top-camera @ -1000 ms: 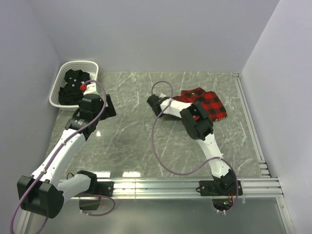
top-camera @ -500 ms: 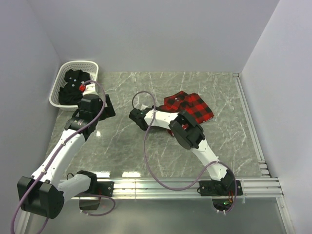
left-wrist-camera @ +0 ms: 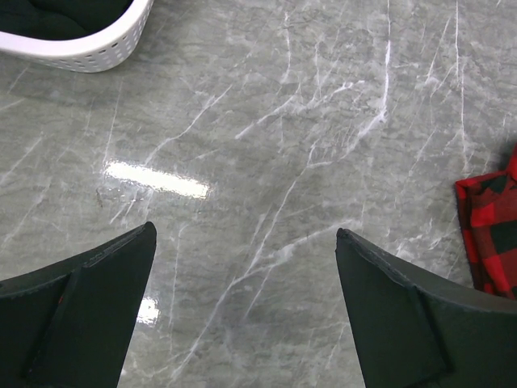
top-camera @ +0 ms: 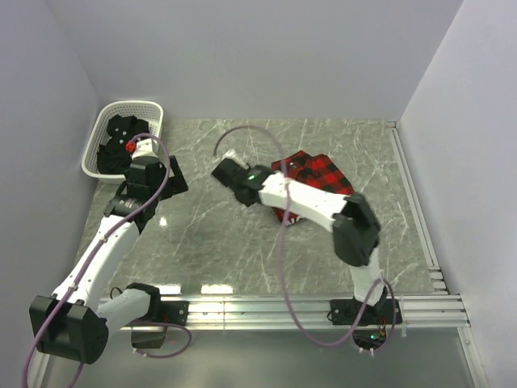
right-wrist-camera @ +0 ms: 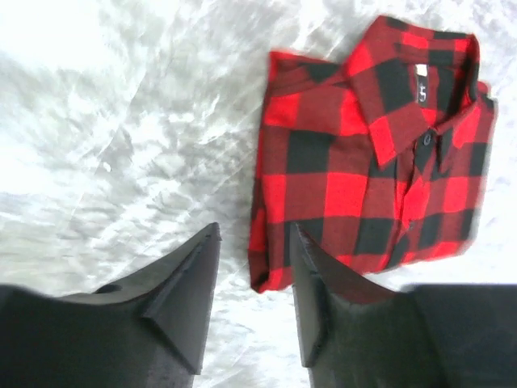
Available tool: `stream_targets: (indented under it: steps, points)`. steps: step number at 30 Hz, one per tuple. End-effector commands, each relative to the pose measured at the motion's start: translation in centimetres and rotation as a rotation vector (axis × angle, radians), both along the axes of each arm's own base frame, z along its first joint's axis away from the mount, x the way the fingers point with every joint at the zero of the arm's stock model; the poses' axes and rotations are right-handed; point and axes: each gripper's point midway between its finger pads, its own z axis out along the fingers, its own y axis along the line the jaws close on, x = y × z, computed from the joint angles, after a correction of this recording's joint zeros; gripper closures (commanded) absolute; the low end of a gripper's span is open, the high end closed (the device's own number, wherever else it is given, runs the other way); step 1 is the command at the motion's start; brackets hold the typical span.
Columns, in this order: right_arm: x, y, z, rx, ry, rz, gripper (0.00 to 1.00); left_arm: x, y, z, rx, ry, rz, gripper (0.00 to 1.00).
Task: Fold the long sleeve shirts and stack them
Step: Fold the shirt
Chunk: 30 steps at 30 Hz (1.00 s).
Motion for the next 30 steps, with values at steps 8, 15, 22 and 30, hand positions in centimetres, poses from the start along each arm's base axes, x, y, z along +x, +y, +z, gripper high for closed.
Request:
stream_targets:
  steps: [8, 15, 22, 30]
  points:
    - [1.5, -6.6, -3.6, 0.378, 0.186, -0.252, 0.65, 0.5, -0.2, 1.0, -0.039, -0.05, -0.01, 0.01]
    - [-2.4, -6.1, -10.8, 0.421, 0.423, -0.291, 0.67, 0.6, -0.6, 0.7, -0.051, -0.044, -0.031, 0.02]
    - [-1.9, -5.1, -7.5, 0.5, 0.38, -0.222, 0.68, 1.6, -4.5, 1.6, -0.201, -0.065, -0.164, 0.02]
    - [3.5, -11.1, 2.0, 0.726, 0.112, -0.351, 0.58, 5.3, -13.6, 4.1, -0.366, -0.052, -0.327, 0.08]
